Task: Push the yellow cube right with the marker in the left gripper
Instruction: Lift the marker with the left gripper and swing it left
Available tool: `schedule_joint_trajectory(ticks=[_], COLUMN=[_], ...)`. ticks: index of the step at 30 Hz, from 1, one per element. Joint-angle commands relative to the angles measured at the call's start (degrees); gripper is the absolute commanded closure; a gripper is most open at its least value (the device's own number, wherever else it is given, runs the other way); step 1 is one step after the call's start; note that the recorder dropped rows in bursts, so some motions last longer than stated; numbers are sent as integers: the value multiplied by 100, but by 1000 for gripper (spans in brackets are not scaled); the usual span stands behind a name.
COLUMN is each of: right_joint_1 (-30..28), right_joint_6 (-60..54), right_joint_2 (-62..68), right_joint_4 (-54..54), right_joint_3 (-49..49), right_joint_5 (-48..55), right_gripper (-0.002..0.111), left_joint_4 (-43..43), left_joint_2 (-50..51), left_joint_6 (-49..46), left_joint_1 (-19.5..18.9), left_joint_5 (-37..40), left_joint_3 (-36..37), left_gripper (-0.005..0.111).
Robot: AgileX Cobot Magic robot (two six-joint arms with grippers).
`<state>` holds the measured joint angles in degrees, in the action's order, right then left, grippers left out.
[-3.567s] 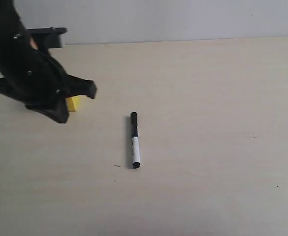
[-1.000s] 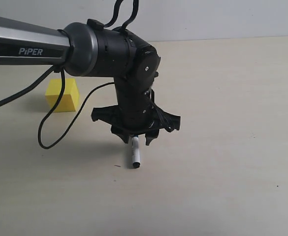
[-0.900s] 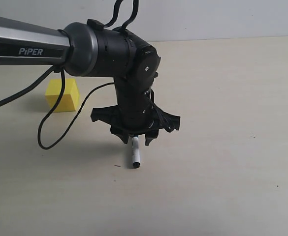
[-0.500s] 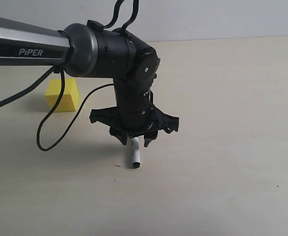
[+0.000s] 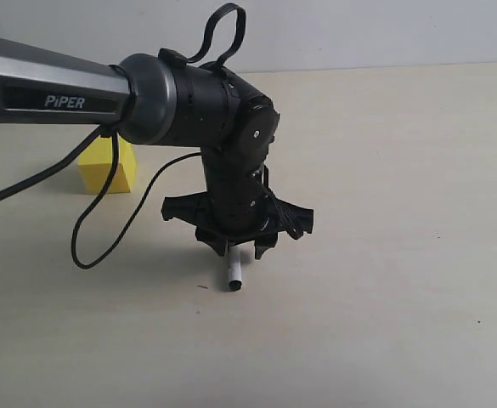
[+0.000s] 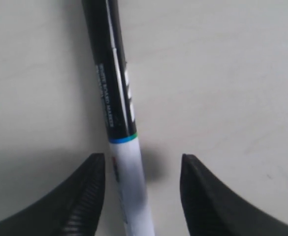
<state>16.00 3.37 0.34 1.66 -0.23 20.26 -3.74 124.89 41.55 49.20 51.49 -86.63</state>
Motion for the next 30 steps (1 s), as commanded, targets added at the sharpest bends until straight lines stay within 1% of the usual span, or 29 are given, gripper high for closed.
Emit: schedule_joint_trajectory(ticks=[1, 15, 16, 17, 19, 20, 22, 24, 26, 27, 28, 29, 30], right_joint_1=[-43, -43, -43, -43, -43, -43, -43, -43, -43, -43, -43, -43, -43], right_joint_6=[-21, -21, -21, -21, -21, -21, -21, -21, -21, -21, -21, -21, -21], right_joint_2=[-34, -34, -34, -34, -34, -34, -34, -34, -34, -34, -34, -34, -34], right_joint_4=[-7, -7, 5, 5, 5, 5, 5, 5, 5, 5, 5, 5, 5], right_joint_3=[23, 23, 23, 23, 23, 23, 23, 23, 23, 23, 23, 23, 23], right_joint_5=[-50, -50, -52, -52, -52, -52, -52, -52, -52, -52, -52, -52, -52], right_gripper=[108, 108, 108, 108, 108, 108, 108, 108, 108, 108, 108, 108, 108], left_joint_4=[-35, -35, -48, -58, -70, -81, -90, -239, -604, -905, -1092, -1507, -1729], left_joint_2=[0, 123, 123, 123, 112, 99, 34, -178, -517, -792, -942, -1219, -1343], left_joint_6=[47, 97, 96, 96, 71, 44, -72, -72, -61, -61, -61, -61, -61], left_joint_1=[35, 35, 35, 35, 35, 35, 35, 23, -1, -1, -1, -1, -1], left_joint_5=[-86, 57, 57, 57, 57, 57, 94, 307, 753, 1205, 1451, 1848, 1848], left_joint_3=[12, 12, 12, 12, 12, 12, 1, 1, 1, 1, 1, 1, 1], left_gripper=[59, 59, 61, 63, 77, 91, 106, 106, 106, 106, 106, 106, 106])
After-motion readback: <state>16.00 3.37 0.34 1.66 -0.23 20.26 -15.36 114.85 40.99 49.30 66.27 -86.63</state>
